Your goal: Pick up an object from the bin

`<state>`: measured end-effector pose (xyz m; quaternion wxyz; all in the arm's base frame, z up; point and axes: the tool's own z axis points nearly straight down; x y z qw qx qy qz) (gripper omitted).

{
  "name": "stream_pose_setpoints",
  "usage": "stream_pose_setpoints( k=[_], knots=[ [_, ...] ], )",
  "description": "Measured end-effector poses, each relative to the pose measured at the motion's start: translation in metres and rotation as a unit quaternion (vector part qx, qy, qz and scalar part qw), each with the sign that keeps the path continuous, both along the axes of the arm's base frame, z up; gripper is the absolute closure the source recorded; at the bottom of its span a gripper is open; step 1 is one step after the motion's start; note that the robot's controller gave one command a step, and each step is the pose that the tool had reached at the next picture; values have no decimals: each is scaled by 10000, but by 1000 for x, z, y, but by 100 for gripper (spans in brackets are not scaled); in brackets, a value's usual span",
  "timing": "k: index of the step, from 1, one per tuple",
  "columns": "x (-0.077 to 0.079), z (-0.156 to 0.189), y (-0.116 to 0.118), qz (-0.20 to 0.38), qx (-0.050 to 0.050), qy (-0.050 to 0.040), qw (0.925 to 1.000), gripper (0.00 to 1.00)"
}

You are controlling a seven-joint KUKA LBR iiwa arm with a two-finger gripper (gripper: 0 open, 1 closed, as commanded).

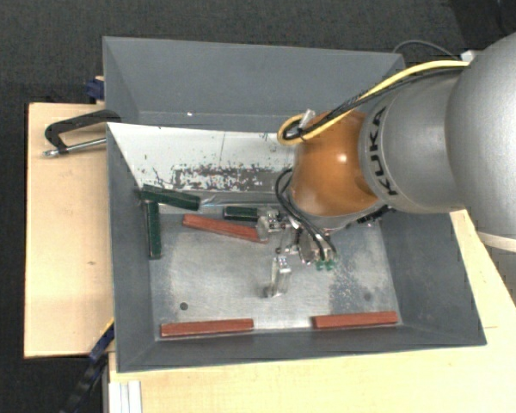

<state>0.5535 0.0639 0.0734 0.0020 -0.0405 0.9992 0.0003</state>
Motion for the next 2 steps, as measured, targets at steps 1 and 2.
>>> stream_pose_setpoints(
  k=[1, 2],
  knots=[
    [26, -2, 11, 817, 5, -1, 9967, 0],
    [35, 7, 59, 997, -2, -15, 9950, 0]
  ],
)
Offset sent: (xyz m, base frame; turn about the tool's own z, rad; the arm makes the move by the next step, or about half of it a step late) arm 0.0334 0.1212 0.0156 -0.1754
